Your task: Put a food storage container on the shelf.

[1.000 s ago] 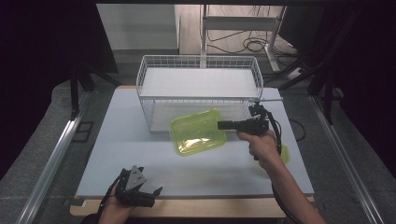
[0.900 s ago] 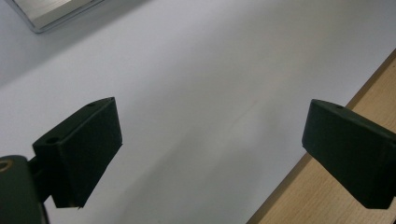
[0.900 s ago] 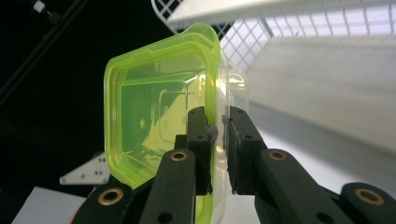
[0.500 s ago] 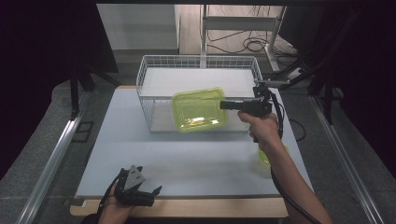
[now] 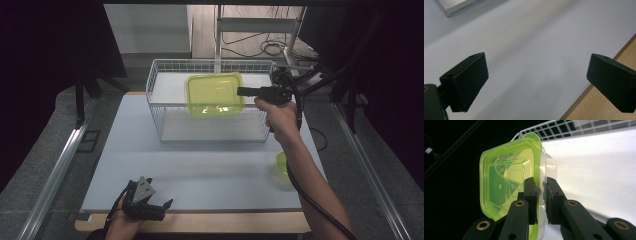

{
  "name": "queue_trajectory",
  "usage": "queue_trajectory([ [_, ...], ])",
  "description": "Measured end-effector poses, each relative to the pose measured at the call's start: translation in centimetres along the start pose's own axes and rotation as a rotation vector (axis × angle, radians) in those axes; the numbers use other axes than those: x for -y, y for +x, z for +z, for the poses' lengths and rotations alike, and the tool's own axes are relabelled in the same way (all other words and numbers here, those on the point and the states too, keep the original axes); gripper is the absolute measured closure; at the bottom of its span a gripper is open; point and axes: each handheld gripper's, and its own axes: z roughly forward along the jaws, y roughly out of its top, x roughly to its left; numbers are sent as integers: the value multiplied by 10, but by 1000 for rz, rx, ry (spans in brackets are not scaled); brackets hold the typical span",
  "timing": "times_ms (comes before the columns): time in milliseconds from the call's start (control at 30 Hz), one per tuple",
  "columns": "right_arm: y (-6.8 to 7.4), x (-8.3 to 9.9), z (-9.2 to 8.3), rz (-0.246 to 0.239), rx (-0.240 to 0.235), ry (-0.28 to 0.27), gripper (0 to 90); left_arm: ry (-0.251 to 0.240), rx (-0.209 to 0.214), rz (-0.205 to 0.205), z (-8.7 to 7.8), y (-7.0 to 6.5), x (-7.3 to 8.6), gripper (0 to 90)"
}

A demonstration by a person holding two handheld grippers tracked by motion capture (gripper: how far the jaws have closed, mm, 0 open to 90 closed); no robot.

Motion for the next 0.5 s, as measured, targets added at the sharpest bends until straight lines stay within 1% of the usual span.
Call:
queue_trajectory([
  [67, -1, -3, 0, -1, 7, -1, 806, 0, 0, -1, 0, 0, 0, 37],
  [100, -3, -7, 2, 4, 29, -9, 806, 0, -2, -1, 0, 1, 0, 37],
  [133, -3, -7, 2, 4, 29, -9, 806, 0, -2, -1, 0, 1, 0, 37],
  [167, -5, -12, 4, 8, 46, -12, 806, 0, -2, -2, 0, 1, 0, 37],
  [200, -5, -12, 4, 8, 46, -12, 806, 0, -2, -2, 0, 1, 0, 37],
  [267, -8, -17, 8, 17, 69, -16, 806, 0, -2, 0, 0, 1, 0, 37],
  [500, -12, -23, 18, 30, 102, -25, 806, 0, -2, 1, 0, 1, 0, 37],
])
